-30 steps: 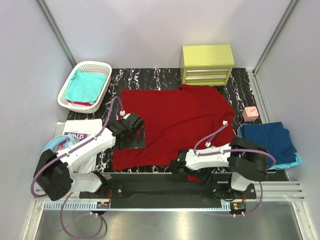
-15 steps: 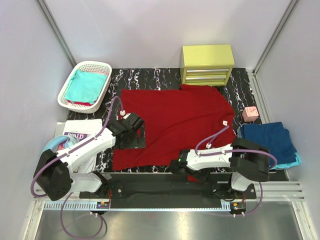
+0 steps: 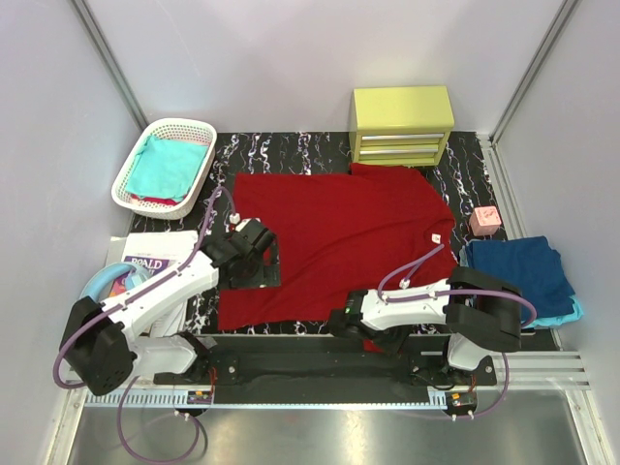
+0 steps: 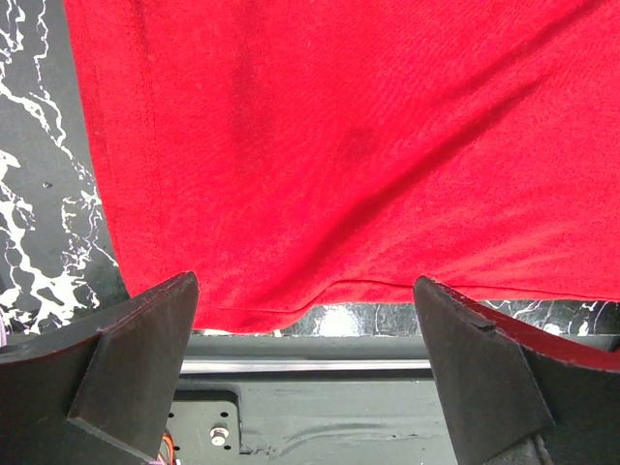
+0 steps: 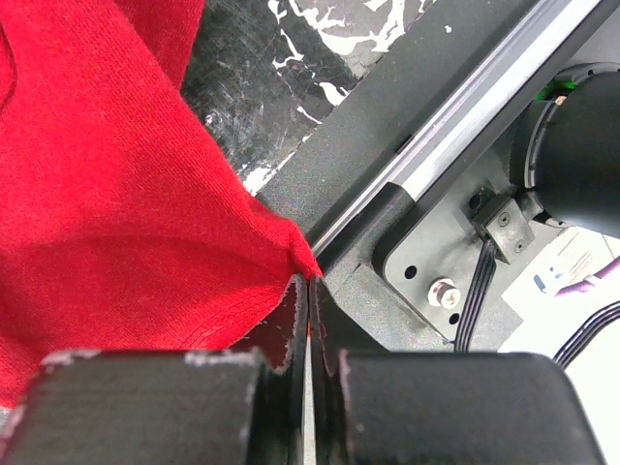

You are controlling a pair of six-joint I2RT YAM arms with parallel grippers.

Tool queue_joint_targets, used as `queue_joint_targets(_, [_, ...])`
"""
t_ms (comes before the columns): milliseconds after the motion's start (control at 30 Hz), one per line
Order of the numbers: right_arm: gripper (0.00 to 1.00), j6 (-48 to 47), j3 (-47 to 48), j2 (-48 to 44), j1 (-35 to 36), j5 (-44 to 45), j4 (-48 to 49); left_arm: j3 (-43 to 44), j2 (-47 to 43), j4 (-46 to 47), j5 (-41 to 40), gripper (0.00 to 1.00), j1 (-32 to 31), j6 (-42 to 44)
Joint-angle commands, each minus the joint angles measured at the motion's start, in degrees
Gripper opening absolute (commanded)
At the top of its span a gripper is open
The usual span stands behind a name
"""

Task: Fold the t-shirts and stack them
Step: Grap the side of the flattened tshirt closest away from the robot with both arms

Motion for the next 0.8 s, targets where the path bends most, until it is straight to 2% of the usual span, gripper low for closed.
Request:
queue_joint_targets(0, [0.0,5.51,0.22,-0.77,0.62,-0.08,-0.2,-0.51,-2.54,0.07,-1.94,0.99,-0.25,-1.59])
queue_joint_targets(133, [0.0,4.9,3.46,0.72,1.32,1.94,-2.75,-2.26,-6.13,-1.43,-5.28,0.99,0.02,-5.8])
queue_joint_targets(267, [0.0,3.67,4.52,1.96,1.41,2.74,-3.28,-6.3,-7.29,-1.87,-4.67,0.99,2.21,-8.71])
queue_joint_targets(333, [0.0,3.49,4.44,1.35,1.33,3.17,-3.71,-7.89,-7.11,-1.25,-2.13,0.91,6.05,-8.89])
queue_joint_targets(367, [0.0,3.66,4.35,1.08,1.33,3.53,-3.89,-9.2,-6.94,-0.47,-1.34,0.83,7.65,-8.89])
queue_joint_targets(400, [0.0,3.58,4.35,0.64,1.33,3.79,-4.07,-9.65,-6.85,-0.11,-0.2,0.69,9.23,-8.72])
queue_joint_targets(500, [0.0,3.58,4.0,-0.41,1.41,4.23,-4.42,-10.62,-6.15,0.86,1.65,0.54,14.51,-8.19])
queue_joint_targets(533, [0.0,3.49,3.91,-0.59,1.33,4.23,-4.51,-10.7,-5.88,0.86,2.35,0.39,16.35,-8.62])
queue_joint_targets(633, [0.0,3.22,3.82,-0.68,1.41,4.41,-4.6,-11.49,-4.74,1.47,5.34,0.22,17.77,-9.77])
queue_joint_targets(767, [0.0,2.79,3.56,-0.94,1.41,4.93,-4.6,-13.25,-3.95,1.91,10.34,0.2,17.77,-11.0])
